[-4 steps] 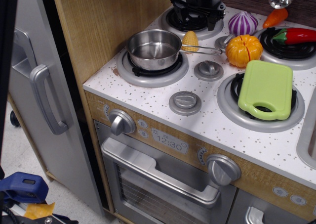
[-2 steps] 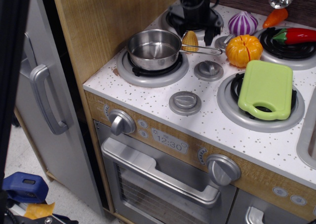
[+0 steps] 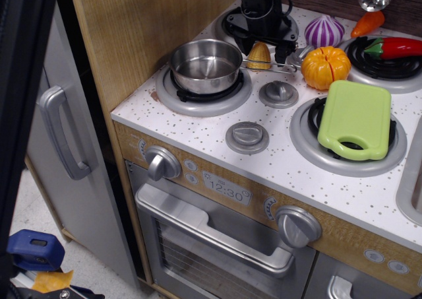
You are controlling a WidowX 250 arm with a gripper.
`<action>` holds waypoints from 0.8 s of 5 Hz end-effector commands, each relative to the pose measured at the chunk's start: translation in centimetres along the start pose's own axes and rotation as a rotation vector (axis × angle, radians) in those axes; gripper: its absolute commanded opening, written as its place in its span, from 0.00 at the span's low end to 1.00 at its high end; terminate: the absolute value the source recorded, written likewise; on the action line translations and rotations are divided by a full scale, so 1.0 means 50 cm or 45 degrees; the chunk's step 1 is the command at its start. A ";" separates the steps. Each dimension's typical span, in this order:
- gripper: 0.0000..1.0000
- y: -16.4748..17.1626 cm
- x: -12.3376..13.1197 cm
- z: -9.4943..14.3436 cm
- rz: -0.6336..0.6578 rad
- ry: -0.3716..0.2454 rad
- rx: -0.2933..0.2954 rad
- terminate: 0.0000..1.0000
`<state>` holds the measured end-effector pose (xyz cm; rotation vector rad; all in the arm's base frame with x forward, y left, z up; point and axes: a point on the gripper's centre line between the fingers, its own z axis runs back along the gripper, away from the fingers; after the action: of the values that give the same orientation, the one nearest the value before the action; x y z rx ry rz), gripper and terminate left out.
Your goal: Put corn in pan which is on stove
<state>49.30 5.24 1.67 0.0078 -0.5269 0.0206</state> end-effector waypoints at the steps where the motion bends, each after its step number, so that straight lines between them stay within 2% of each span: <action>1: 1.00 0.015 0.032 0.020 0.006 -0.094 -0.002 0.00; 2: 0.00 0.013 0.031 0.018 0.020 -0.098 0.008 0.00; 3: 0.00 0.017 0.045 0.029 -0.018 -0.110 0.027 0.00; 4: 0.00 0.027 0.080 0.070 -0.105 -0.112 0.076 0.00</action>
<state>49.68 6.66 2.53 0.1013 -0.4967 -0.0689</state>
